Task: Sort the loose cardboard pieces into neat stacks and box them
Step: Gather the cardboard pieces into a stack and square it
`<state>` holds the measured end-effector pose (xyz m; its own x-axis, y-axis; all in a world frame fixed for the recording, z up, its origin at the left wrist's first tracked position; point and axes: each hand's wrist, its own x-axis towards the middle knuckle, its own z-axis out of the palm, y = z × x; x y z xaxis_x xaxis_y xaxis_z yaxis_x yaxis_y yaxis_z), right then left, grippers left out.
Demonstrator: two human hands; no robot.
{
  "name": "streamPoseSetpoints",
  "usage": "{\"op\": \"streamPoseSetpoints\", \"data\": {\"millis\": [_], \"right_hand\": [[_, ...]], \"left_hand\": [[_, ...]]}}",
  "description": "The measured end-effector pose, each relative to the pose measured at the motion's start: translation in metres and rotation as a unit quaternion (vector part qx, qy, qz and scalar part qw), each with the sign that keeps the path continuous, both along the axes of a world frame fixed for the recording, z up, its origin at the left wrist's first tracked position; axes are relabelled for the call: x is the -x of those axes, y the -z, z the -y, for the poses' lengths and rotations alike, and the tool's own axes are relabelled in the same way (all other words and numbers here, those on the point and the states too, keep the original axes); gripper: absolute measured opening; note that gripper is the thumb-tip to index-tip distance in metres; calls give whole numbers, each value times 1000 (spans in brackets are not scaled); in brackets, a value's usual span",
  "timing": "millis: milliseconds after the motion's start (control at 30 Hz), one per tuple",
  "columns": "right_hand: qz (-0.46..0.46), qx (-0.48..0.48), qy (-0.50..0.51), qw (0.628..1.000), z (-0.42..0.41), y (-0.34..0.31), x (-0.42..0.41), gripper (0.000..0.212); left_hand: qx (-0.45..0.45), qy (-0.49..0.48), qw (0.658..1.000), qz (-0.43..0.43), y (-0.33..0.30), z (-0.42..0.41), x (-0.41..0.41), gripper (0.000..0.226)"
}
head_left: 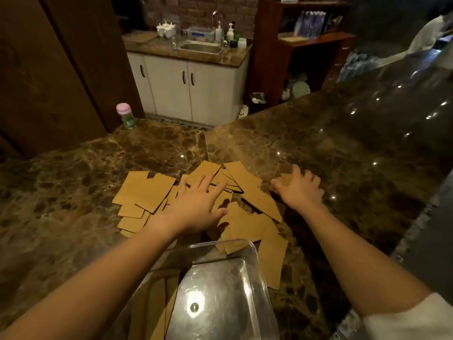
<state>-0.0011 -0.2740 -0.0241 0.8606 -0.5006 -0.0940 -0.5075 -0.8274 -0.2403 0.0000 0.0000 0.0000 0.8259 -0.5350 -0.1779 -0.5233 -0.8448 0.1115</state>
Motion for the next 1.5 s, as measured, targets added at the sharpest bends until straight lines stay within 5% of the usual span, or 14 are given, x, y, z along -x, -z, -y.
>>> {"op": "streamPoseSetpoints", "data": {"millis": [133, 267, 400, 500, 600, 667, 767, 833, 933, 1033, 1100, 1233, 1367, 1500], "right_hand": [[-67, -8, 20, 998, 17, -5, -7, 94], [-69, 34, -32, 997, 17, -4, -9, 56], [-76, 82, -113, 987, 16, -14, -15, 18], [-46, 90, -106, 989, 12, -27, -18, 14], [79, -15, -81, 993, -4, -52, -14, 19], [173, -75, -108, 976, -31, -78, -6, 17], [239, -63, -226, 942, -93, -114, 19, 28], [268, -13, -291, 918, -135, -129, 39, 34], [285, 12, -333, 898, -170, -142, 59, 41], [262, -197, -364, 872, -172, -151, 68, 63], [318, -256, -331, 851, -173, -148, 68, 59], [315, -338, -255, 850, -189, -145, 63, 59], [300, -506, -228, 776, -191, -143, 59, 61], [294, -554, -176, 759, -188, -141, 60, 41]], "left_hand": [[-30, 6, 999, 10, 4, 7, -6, 77], [-5, -16, 999, -39, 10, 9, -14, 77], [64, -59, 993, -74, 9, 10, -17, 74], [140, -88, 983, -82, 3, 12, -18, 71], [291, -119, 945, -93, -10, 13, -22, 67], [433, -158, 878, -133, -25, 16, -20, 73], [647, -162, 694, -270, -54, 22, -8, 94], [731, -135, 593, -311, -70, 24, -2, 86], [792, -137, 531, -267, -92, 9, 7, 51], [847, -140, 418, -297, -103, -20, 14, 32], [859, -127, 360, -341, -108, -34, 18, 35], [846, -80, 385, -361, -114, -44, 24, 36], [831, -90, 397, -380, -114, -57, 32, 41], [828, -115, 403, -372, -105, -62, 40, 34]]}}
